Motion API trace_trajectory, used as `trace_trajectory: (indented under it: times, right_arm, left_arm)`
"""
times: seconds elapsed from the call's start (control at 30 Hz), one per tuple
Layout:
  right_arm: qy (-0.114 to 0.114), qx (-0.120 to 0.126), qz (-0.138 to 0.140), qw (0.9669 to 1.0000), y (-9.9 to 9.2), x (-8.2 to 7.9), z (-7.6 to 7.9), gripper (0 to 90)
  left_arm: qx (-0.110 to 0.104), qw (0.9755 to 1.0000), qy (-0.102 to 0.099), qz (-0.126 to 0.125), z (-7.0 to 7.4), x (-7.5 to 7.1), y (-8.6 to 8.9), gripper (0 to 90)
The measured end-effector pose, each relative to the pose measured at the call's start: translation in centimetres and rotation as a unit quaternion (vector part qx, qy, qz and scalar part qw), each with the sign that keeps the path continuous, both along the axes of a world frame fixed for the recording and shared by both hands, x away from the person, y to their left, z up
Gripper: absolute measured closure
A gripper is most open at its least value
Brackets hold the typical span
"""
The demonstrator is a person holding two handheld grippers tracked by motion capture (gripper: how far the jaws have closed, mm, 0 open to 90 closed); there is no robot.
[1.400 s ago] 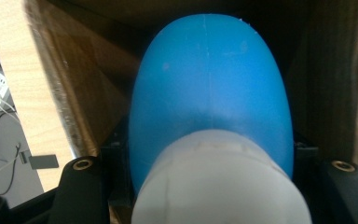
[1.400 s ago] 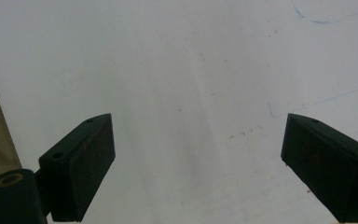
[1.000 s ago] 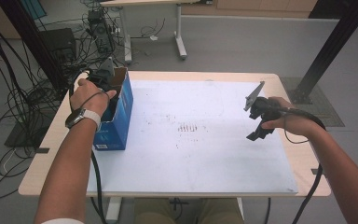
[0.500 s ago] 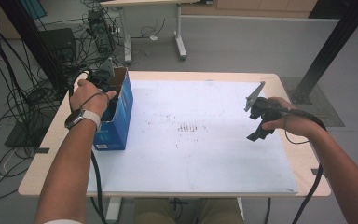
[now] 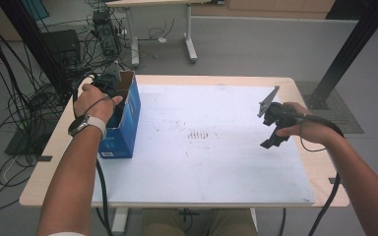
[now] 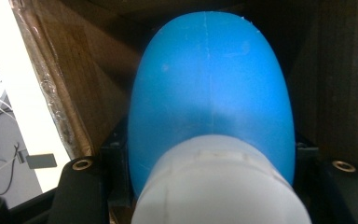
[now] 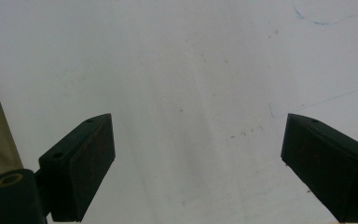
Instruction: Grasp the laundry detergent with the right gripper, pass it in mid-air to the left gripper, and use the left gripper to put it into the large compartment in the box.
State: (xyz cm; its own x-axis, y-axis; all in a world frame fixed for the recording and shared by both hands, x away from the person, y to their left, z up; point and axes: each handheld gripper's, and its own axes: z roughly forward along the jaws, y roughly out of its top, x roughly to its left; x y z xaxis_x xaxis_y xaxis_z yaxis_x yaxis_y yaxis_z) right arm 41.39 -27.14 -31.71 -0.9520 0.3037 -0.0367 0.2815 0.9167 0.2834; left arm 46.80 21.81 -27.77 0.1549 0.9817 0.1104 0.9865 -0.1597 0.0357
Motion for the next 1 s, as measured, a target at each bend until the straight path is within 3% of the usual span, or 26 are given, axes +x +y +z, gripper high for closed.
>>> trace_trajectory:
  times: [1.0]
  right_arm:
    - [0.001, 0.001, 0.003, 1.0, 0.07, 0.08, -0.19, 9.7]
  left_arm:
    - [-0.002, 1.0, -0.001, -0.003, -0.11, -0.08, 0.15, 37.4]
